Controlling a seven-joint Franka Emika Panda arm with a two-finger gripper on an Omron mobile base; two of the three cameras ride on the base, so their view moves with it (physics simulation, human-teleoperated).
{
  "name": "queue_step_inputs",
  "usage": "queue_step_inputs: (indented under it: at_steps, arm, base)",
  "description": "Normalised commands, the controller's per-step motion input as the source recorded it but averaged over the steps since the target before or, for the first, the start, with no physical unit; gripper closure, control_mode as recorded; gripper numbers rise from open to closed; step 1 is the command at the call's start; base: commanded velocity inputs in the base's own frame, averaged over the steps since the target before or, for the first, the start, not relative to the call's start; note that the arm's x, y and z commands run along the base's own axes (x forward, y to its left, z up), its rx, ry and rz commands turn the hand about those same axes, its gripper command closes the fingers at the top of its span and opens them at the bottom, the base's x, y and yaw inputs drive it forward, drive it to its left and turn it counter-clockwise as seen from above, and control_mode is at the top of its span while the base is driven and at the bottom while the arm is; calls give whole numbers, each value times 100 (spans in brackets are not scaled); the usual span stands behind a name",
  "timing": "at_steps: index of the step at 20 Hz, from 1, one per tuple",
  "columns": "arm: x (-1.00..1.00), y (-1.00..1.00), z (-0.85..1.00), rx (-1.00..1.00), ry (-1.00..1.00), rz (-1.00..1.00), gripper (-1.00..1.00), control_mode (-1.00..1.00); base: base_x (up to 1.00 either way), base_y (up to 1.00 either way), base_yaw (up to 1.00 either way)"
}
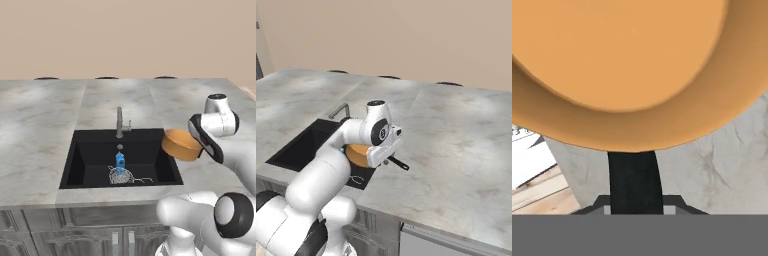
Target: Pick the strainer and saucepan and place them in the sink. Then turn on the water.
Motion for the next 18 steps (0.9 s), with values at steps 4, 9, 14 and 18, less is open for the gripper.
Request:
queue_step_inputs:
  at_steps: [4, 9, 14, 18]
  arm:
    - [41, 78, 0, 0, 0, 10, 100, -100]
    - [48, 88, 0, -2, 0, 14, 100, -100]
    - [30, 68, -3, -10, 13, 14, 100, -100]
    - [35, 48, -28, -2, 7, 13, 100, -100]
  base:
    - [0, 0, 0]
    - [0, 0, 0]
    - [0, 0, 0]
    - [0, 0, 0]
